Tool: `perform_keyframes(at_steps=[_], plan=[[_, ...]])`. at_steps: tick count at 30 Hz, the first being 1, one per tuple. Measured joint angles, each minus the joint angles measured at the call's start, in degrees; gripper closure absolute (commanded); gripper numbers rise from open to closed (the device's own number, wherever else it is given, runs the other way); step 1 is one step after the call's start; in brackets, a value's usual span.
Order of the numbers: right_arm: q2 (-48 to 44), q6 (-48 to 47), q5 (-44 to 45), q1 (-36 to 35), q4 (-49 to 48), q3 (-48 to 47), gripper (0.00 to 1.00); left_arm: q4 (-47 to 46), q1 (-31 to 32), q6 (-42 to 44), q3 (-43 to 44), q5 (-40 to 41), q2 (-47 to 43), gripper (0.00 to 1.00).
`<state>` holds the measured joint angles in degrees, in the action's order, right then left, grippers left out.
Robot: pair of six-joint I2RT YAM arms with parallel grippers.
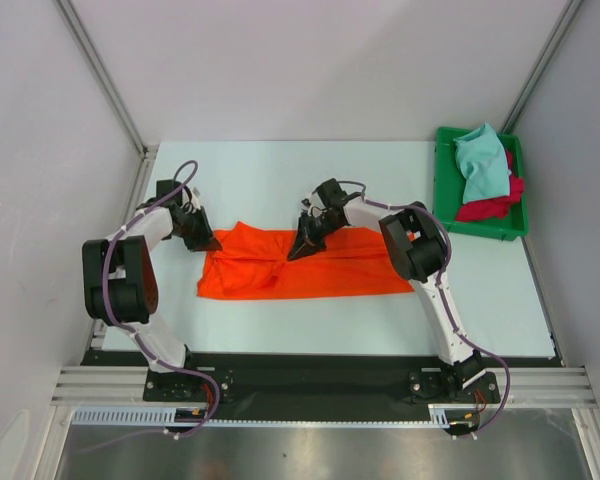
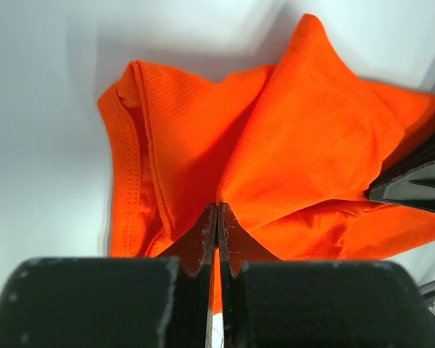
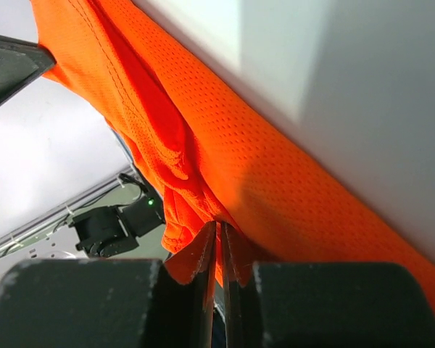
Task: Fold and stack the t-shirts
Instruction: Fold the tshirt
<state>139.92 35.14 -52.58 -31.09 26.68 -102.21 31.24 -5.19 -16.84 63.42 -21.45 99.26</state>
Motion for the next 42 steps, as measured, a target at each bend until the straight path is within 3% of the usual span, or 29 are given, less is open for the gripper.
perform_keyframes(at_steps=[8, 27, 34, 42], plan=[[-2.25, 0.09, 0.46, 1.97, -0.42, 3.5, 0.87, 0.28, 0.0, 0.04, 0.0, 1.64, 1.22, 0.94], [-13.57, -4.52, 3.15, 16.0, 0.22, 21.53, 0.87, 1.07, -0.02, 0.44, 0.13, 2.01, 3.5, 0.94], [-16.87, -11.67, 9.75, 21.38, 6.23, 21.53, 0.87, 1.14, -0.2, 0.44, 0.26, 2.29, 3.76, 0.94], [-20.63, -19.82, 18.36, 21.38, 12.48, 22.16, 0.87, 1.44, -0.35, 0.48, 0.57, 2.49, 3.87, 0.94]])
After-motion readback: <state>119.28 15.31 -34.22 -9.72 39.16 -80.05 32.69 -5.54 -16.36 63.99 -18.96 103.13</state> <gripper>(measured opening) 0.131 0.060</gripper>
